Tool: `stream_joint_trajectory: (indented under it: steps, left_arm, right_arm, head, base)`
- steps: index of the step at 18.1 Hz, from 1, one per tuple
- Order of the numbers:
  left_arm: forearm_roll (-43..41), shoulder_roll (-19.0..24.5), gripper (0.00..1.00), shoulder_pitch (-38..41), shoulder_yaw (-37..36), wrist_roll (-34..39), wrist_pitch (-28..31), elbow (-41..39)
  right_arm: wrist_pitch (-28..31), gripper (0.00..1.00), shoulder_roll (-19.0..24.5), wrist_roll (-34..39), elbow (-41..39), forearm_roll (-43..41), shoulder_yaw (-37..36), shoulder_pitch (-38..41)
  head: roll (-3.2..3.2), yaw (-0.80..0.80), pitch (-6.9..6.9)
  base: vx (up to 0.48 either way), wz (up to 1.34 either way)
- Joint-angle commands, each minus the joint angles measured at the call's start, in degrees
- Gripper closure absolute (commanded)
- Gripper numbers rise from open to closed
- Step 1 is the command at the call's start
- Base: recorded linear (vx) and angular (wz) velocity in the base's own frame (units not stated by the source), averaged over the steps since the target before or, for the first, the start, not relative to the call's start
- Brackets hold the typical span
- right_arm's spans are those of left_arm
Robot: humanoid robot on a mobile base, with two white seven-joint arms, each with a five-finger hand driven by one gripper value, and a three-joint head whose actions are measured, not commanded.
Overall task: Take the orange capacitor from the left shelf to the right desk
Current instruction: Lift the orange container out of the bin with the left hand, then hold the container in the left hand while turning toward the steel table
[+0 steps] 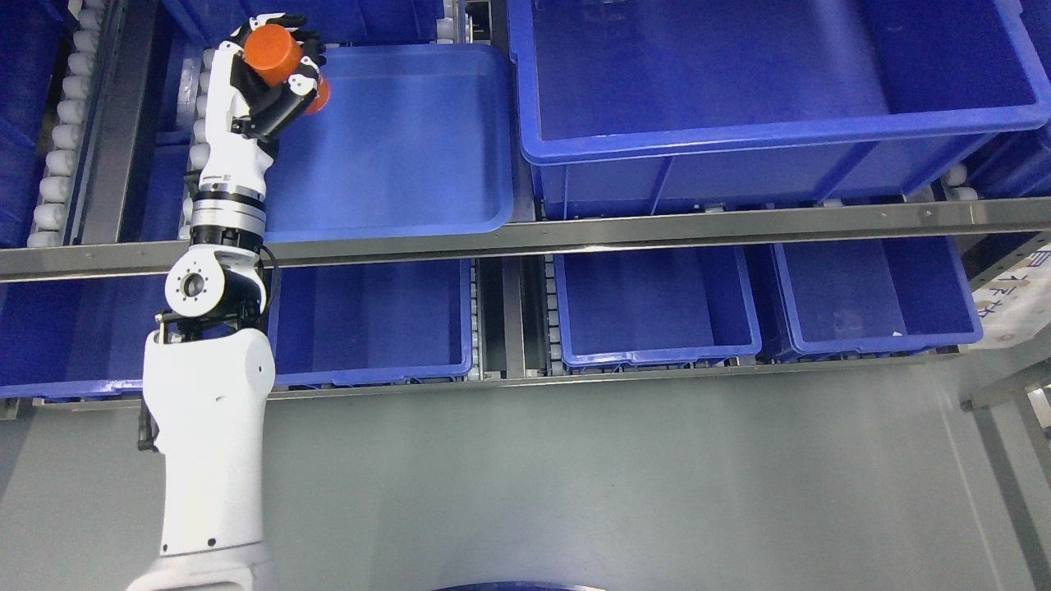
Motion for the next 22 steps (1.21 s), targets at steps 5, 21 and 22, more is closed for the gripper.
stream_joint_trajectory:
  steps: [5, 21, 22]
  left_arm:
    - [2.43, 0.97, 0.99, 11.15, -1.49, -0.09, -7.52, -15.02]
    - [4.72, 0.97, 0.99, 8.69, -7.29, -0.09, -7.96, -15.02]
    - [4.72, 0.97, 0.99, 8.08, -7.29, -0.09, -7.88, -15.02]
  right_arm:
    - [-0.03, 0.0, -1.0, 0.01, -1.0, 0.18, -0.97, 0.19]
    - [-0.03, 0.0, -1.0, 0.01, -1.0, 0.18, -0.97, 0.19]
    - [-0.03, 0.0, -1.0, 0.01, -1.0, 0.18, -0.97, 0.19]
  head:
    - [0.0, 0.0, 0.0]
    - [0.0, 0.0, 0.0]
    - [0.0, 0.0, 0.0]
  base:
    - [-0.092, 0.0]
    - [-0.17, -0.08]
    - [-0.085, -0.32]
